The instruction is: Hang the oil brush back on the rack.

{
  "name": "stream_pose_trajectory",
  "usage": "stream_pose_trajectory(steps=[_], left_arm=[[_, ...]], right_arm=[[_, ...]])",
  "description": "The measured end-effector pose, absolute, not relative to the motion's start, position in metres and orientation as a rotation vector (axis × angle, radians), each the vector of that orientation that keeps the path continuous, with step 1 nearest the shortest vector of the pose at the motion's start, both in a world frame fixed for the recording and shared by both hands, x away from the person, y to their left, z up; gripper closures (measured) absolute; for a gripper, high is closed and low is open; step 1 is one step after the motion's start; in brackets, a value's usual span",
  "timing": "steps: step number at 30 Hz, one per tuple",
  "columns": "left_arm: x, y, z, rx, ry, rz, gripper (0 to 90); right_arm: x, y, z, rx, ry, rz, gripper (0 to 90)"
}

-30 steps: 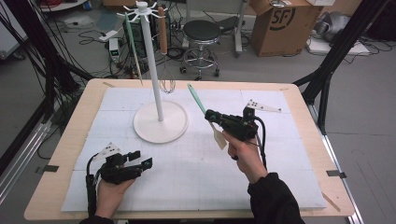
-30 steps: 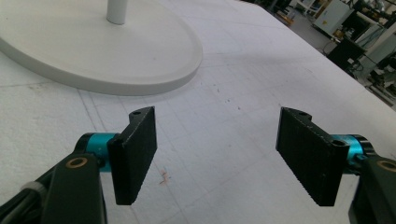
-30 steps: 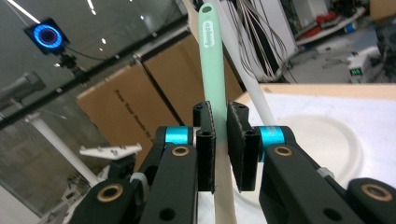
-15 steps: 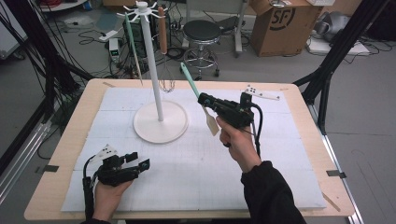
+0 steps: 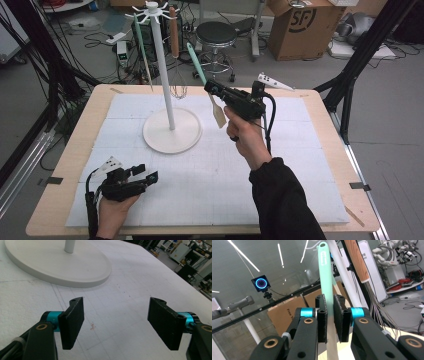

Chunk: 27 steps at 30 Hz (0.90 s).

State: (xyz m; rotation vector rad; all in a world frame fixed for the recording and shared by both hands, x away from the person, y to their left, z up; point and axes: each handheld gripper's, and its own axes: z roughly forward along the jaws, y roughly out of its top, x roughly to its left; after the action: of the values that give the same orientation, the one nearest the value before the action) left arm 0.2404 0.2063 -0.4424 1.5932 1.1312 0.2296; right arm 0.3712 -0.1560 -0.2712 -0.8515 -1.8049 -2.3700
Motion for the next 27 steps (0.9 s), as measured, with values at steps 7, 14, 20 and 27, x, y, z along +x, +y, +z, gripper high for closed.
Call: stream_pose_trajectory(steps=[7,14,20,27], left_arm=[[0.24,0.207,-0.442,1.595,1.123,0.231,30.0],[0.24,0.206,-0.442,1.592,1.122,0.226,30.0],[0.242,0.204,-0.442,1.592,1.113,0.221,29.0],[0.243,0.204,-0.442,1.592,1.107,0.224,27.8]], right_arm=[[0.378,-0.151,-0.266,-0.854,-1.785,-2.379,82.5],[0.385,-0.145,-0.259,-0.861,-1.753,-2.398,82.5],[0.391,-0.139,-0.255,-0.88,-1.744,-2.409,82.5],[0.398,-0.133,-0.246,-0.888,-1.738,-2.41,82.5]])
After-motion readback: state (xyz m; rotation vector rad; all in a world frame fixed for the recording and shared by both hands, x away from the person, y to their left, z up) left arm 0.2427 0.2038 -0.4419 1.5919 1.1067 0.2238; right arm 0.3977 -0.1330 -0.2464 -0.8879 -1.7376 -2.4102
